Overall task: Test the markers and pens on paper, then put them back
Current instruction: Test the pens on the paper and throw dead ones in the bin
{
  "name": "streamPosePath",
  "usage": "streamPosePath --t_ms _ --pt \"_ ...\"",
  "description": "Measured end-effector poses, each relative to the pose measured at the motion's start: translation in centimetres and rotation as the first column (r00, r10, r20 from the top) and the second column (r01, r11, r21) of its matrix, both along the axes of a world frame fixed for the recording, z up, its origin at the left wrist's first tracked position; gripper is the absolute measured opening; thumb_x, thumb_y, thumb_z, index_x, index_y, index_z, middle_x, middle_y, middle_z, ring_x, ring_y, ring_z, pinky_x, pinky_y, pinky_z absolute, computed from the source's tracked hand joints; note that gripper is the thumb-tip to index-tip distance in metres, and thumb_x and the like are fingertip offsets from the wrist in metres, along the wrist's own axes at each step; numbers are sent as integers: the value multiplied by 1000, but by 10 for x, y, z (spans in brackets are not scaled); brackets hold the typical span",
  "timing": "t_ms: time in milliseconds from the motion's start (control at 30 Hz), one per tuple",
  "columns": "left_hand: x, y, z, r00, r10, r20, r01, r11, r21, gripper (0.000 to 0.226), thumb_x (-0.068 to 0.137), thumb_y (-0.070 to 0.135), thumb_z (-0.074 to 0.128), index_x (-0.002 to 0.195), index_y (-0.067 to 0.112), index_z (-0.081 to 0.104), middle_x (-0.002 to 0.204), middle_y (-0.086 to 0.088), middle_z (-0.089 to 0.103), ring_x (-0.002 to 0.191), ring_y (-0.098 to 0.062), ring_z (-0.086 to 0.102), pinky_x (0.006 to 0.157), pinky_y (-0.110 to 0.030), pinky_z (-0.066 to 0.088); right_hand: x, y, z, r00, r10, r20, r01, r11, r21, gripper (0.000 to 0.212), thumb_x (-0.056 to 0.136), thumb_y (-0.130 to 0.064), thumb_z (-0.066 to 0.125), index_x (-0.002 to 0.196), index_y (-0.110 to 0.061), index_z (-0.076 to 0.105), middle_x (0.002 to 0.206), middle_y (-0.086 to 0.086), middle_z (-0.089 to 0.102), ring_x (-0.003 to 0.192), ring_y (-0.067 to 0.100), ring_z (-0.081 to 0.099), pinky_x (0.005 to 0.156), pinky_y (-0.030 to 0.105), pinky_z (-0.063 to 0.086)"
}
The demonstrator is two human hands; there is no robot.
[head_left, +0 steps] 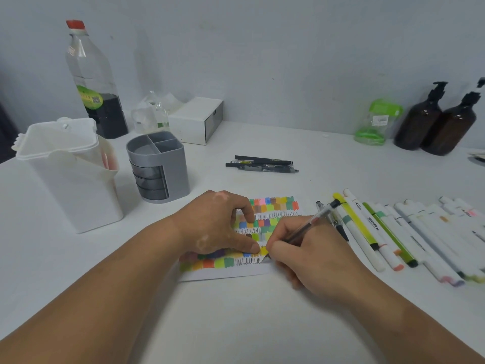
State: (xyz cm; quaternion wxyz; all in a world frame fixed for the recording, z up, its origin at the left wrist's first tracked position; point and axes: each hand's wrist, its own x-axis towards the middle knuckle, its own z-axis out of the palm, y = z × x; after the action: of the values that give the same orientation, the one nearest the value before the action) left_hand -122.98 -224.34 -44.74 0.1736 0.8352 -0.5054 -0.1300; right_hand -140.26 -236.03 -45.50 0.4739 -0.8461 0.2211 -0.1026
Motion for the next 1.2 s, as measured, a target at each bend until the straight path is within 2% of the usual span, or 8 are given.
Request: streamPosePath --t_ms 267,333,467,600,700,833,1033,1200 --pt "1 0 -1 1000 10 -11 -10 1000 2 48 68 68 78 106 42 62 72 14 49 66 -6 48 56 -23 33 -1 -3 1 985 -97 140 110 990 -90 11 79 -21 67 69 -22 67 53 -3 61 45 8 50 45 21 40" --pt "2 1 -2 999 27 -22 -27 999 -23 44 74 68 73 108 44 58 74 13 52 68 -6 51 58 -23 36 -2 -11 5 936 -220 275 208 975 72 12 81 -16 68 69 -19 67 51 0 61 43 11 50 42 23 39" --pt "4 -1 0 974 85 -208 -124 976 -181 10 99 31 53 104 38 49 84 10 67 67 -9 57 55 -21 45 -3 -20 13 871 -314 379 190 925 330 24 87 -5 68 66 -18 67 56 7 63 42 17 52 42 26 45" --pt "1 1 1 911 26 -411 -160 942 -294 26 101 6 40 104 30 49 105 18 74 62 -16 50 59 -34 48 -3 -23 16 855 -311 415 147 913 381 27 91 -3 68 70 -19 73 62 10 67 49 16 57 46 25 48" --pt "-2 2 1 877 -39 -480 -153 923 -353 24 105 7 46 109 29 53 106 12 76 72 -9 64 73 -30 54 -3 -26 19 839 -328 435 69 856 512 35 94 2 61 71 -19 76 63 10 66 52 16 59 46 25 50" --pt "-6 0 2 752 -158 -640 -191 877 -440 27 101 5 55 117 23 66 106 -5 77 95 -25 75 88 -37 59 -5 -31 20 815 -378 440 25 780 625 38 95 3 56 70 -18 75 63 12 65 53 20 59 45 25 50" --pt "-7 1 2 658 -227 -718 -151 894 -421 24 94 19 60 116 14 63 106 -13 76 97 -34 73 87 -40 59 -4 -32 18 818 -348 459 42 831 555 24 88 -6 71 70 -20 76 63 8 66 53 20 59 47 26 50" --pt "-8 0 4 679 -232 -696 -119 901 -416 18 92 21 61 105 11 66 103 -13 76 89 -33 74 77 -33 60 -4 -32 16 827 -318 464 8 831 556 9 75 -17 70 70 -21 75 65 10 68 54 19 60 48 26 50"
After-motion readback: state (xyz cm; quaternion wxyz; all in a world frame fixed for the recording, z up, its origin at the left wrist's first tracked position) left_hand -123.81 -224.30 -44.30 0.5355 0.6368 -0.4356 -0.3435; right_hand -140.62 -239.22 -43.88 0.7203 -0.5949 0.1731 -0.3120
